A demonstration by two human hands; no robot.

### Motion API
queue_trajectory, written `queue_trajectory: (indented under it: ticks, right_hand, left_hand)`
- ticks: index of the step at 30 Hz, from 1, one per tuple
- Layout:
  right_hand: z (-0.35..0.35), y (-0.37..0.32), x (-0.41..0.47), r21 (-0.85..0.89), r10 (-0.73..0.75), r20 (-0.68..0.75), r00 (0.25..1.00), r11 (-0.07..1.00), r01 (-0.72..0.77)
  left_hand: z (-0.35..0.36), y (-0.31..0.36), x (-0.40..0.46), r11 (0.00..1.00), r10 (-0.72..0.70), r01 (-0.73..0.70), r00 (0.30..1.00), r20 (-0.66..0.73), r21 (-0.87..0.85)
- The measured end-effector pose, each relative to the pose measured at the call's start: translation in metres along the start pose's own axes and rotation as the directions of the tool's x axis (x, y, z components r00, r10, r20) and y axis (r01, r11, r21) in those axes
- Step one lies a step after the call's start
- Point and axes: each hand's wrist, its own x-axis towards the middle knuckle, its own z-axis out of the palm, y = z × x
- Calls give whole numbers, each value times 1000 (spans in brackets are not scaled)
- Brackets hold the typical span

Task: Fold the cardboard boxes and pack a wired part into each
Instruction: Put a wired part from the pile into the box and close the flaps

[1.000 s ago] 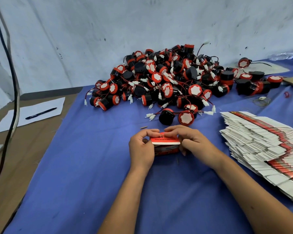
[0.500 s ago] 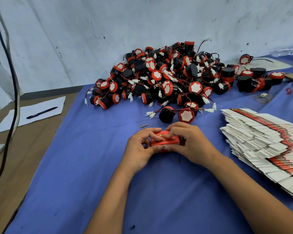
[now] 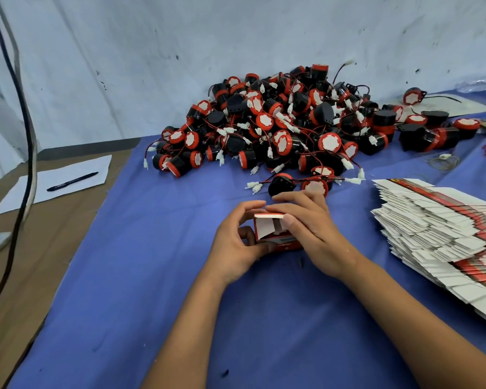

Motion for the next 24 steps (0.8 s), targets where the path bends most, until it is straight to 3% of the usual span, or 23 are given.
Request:
queue_trajectory:
  ticks: [4, 10, 17, 21, 24]
  right_hand:
    - [2, 4, 0, 119, -5, 54, 999, 993, -1]
    - [1, 13, -4, 318, 26, -36, 999, 948, -13]
    - [-8, 16, -7, 215, -10, 30, 999, 977, 3]
    - [-8, 13, -8, 35, -116, -168, 979, 992, 123]
    - [-7, 14, -9, -3, -134, -258, 957, 990, 138]
  left_hand:
    - [-2, 1, 0, 1000, 6, -6, 1000, 16, -7]
    - [0, -2, -1, 999, 36, -36, 999, 15, 22]
    - [-2, -5, 0, 999, 33, -34, 999, -17, -14]
    - [3, -3, -1, 982, 125, -117, 991, -48, 148]
    - [3, -5, -1, 948, 196, -175, 979, -56, 264]
